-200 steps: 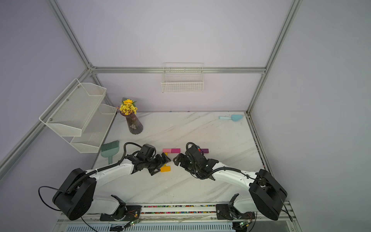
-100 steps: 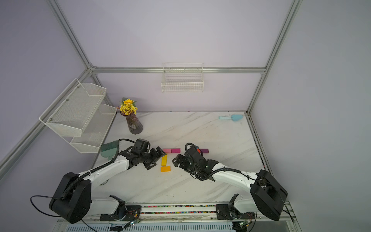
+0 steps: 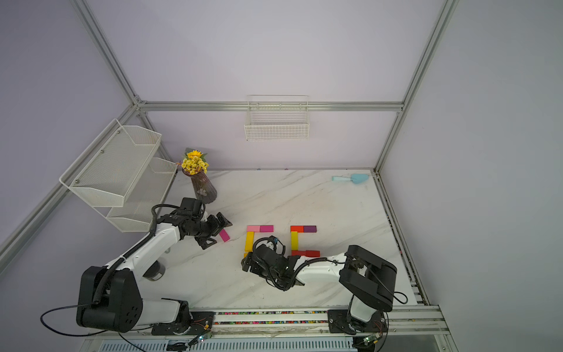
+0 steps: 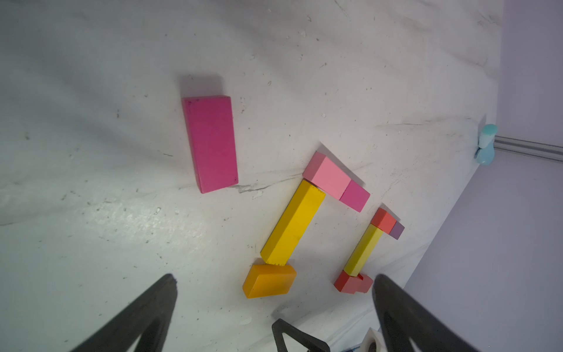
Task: Assemble the letter c with building blocks
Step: Assemble the building block at the center of the board.
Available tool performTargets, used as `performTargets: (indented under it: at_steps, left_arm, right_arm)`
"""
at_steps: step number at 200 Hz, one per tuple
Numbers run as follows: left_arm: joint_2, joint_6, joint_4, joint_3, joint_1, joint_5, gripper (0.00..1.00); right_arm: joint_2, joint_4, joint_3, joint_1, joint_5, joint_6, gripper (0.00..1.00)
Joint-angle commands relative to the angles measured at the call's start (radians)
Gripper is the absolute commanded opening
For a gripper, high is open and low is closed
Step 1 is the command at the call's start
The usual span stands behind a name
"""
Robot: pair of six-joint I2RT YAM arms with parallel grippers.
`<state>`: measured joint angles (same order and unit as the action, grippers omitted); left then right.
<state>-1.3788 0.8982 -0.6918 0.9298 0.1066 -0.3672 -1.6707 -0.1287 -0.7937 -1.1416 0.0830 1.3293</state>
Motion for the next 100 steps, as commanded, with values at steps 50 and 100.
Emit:
performTargets:
  at_steps: [50, 100]
  left_arm:
    - [-0.006, -0.097, -0.072, 0.017, -0.066, -0.081, 1.00]
    - [-0.018, -0.117, -0.062, 0.005, -0.083, -0.112, 1.00]
  right_arm:
    - [-0.164, -0.235, -0.044, -0.063, 0.123, 0.168, 0.95]
    - [-0.173, -0.206, -0.067, -0.072, 0.189, 0.179, 0.95]
